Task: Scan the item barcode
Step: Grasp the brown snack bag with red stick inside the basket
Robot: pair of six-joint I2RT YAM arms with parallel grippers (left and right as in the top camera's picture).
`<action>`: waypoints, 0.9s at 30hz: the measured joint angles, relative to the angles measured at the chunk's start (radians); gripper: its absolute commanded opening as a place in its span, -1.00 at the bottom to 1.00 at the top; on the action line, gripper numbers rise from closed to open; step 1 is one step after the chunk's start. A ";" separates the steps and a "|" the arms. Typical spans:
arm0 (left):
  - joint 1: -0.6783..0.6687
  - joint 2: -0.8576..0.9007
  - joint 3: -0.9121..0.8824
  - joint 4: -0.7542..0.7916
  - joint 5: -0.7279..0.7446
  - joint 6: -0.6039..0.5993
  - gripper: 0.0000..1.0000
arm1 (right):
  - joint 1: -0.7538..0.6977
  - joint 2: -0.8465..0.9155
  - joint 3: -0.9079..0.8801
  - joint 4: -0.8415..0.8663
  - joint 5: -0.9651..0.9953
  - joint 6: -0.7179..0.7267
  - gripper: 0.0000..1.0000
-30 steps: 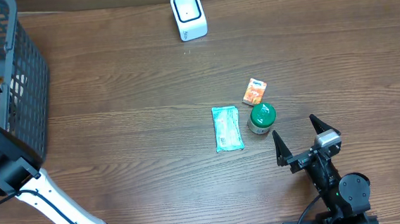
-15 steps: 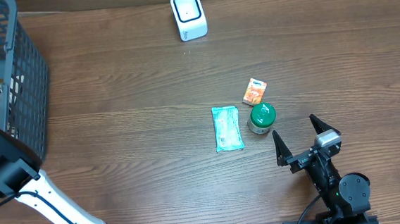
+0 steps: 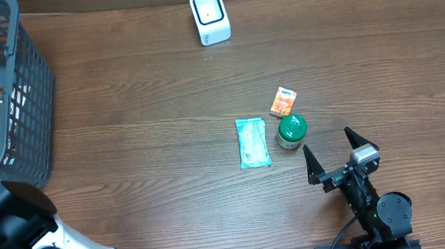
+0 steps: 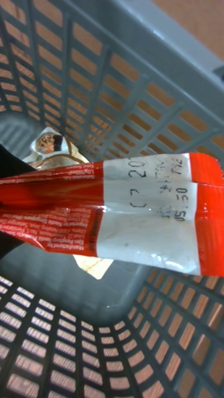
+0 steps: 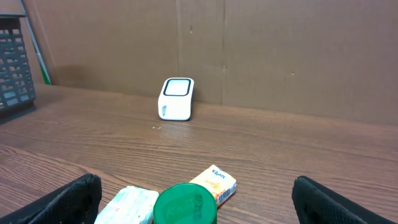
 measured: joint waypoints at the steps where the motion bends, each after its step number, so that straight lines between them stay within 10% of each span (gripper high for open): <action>1: 0.000 -0.001 0.000 -0.005 0.000 0.000 -0.87 | 0.000 0.000 0.000 0.000 0.001 0.000 1.00; 27: 0.002 0.155 -0.425 0.350 -0.001 0.169 -0.69 | 0.000 0.000 0.000 0.000 0.000 0.000 1.00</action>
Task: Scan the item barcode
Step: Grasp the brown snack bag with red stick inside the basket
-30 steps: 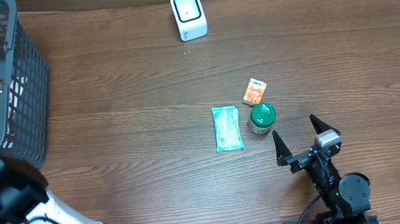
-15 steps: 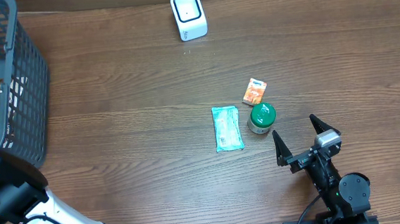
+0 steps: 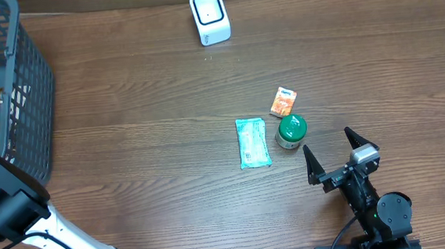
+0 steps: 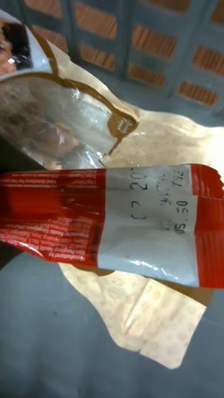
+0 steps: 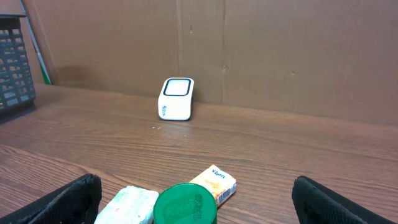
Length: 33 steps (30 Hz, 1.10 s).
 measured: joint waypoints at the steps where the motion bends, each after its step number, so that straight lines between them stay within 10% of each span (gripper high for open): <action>1: 0.000 0.005 -0.003 0.007 0.000 0.010 -0.67 | 0.000 0.000 0.000 0.000 0.000 0.000 1.00; 8: 0.005 0.058 -0.009 0.029 0.000 0.051 1.00 | 0.000 0.000 0.000 0.000 0.000 0.000 1.00; 25: 0.027 0.074 -0.034 0.035 -0.003 0.054 1.00 | 0.000 0.000 0.000 0.000 0.000 0.000 1.00; 30: 0.039 0.044 -0.110 0.106 0.016 0.045 0.35 | 0.000 0.000 0.000 0.000 0.000 0.000 1.00; 33: 0.039 0.026 -0.153 0.136 0.024 0.048 -0.41 | 0.000 0.000 0.000 0.000 0.000 0.000 1.00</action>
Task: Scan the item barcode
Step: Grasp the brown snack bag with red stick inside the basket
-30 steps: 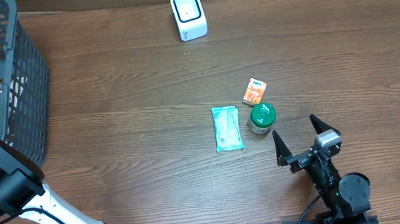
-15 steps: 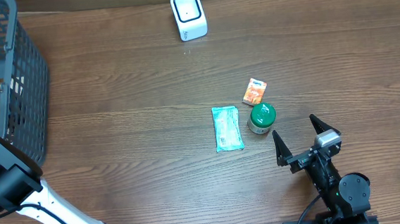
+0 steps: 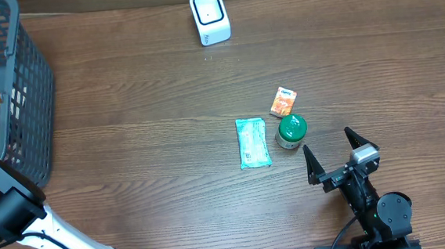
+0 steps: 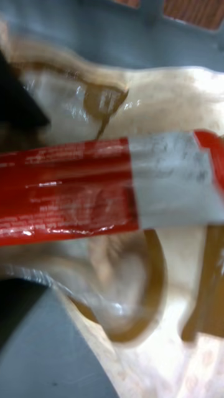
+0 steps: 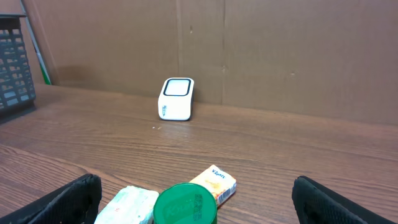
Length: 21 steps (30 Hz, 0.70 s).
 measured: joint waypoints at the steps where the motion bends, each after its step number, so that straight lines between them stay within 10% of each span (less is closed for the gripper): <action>1: 0.000 -0.005 -0.008 0.006 0.006 0.002 -0.55 | 0.000 0.000 0.000 0.000 0.000 0.000 1.00; 9: -0.002 -0.015 -0.017 -0.003 0.002 0.001 -0.92 | 0.000 0.000 0.000 0.000 0.000 0.000 1.00; 21: -0.002 0.009 0.208 -0.281 0.006 -0.124 -0.92 | 0.000 0.000 0.000 0.000 0.000 0.000 1.00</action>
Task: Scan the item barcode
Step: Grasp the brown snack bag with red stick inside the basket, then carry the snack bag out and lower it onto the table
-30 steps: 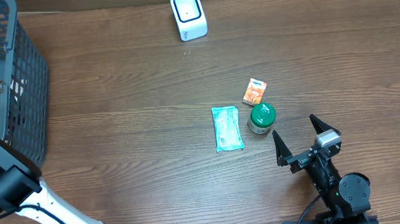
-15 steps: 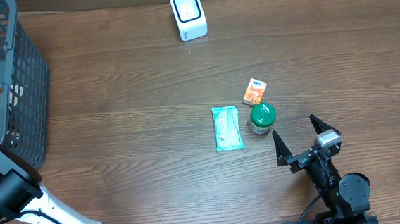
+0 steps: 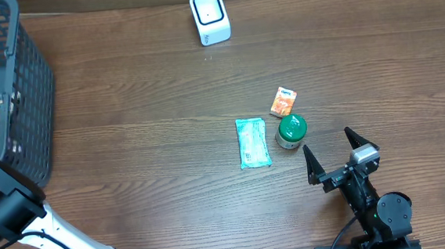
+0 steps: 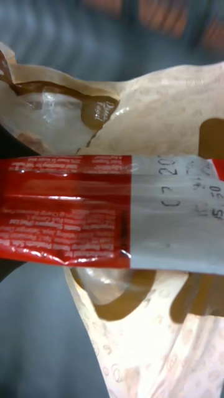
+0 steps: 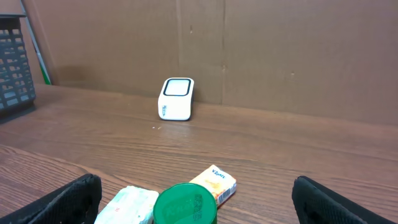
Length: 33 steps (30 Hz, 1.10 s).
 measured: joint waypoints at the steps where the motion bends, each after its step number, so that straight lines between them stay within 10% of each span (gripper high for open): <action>1: 0.000 0.000 0.037 -0.020 0.000 -0.013 -0.92 | 0.000 0.000 0.000 0.000 0.000 0.000 1.00; 18: -0.064 -0.397 0.266 -0.118 0.082 -0.273 -0.92 | 0.000 0.000 0.000 0.000 0.000 0.000 1.00; 33: -0.494 -0.706 0.252 -0.502 0.077 -0.404 -0.92 | 0.000 0.000 0.000 0.000 0.000 0.000 1.00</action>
